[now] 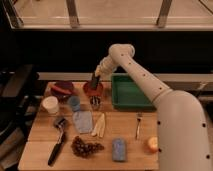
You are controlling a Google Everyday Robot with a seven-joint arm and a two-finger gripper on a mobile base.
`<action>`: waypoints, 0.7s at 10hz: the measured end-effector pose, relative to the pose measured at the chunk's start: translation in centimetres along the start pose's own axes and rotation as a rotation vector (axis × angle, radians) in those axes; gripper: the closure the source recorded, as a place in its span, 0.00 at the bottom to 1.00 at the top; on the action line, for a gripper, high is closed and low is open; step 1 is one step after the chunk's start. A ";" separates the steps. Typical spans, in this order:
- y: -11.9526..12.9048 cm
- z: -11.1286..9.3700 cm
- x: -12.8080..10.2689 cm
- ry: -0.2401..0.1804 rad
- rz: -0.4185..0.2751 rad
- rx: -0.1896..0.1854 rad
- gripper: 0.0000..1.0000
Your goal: Place eraser in metal cup
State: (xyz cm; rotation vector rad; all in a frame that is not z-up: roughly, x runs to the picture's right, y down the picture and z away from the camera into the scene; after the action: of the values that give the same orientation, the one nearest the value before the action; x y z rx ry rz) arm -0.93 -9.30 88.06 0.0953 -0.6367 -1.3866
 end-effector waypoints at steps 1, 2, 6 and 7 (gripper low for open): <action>-0.1 -0.9 -0.7 -0.002 0.006 0.005 1.00; 0.0 -1.8 -1.7 -0.007 0.012 0.006 1.00; -0.3 -3.2 -5.7 -0.028 0.031 0.018 1.00; -0.2 -3.1 -6.2 -0.015 0.042 0.035 1.00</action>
State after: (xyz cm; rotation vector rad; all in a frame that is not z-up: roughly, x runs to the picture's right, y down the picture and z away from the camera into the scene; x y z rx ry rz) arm 0.07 -4.49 83.20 0.0989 -0.6715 -1.3369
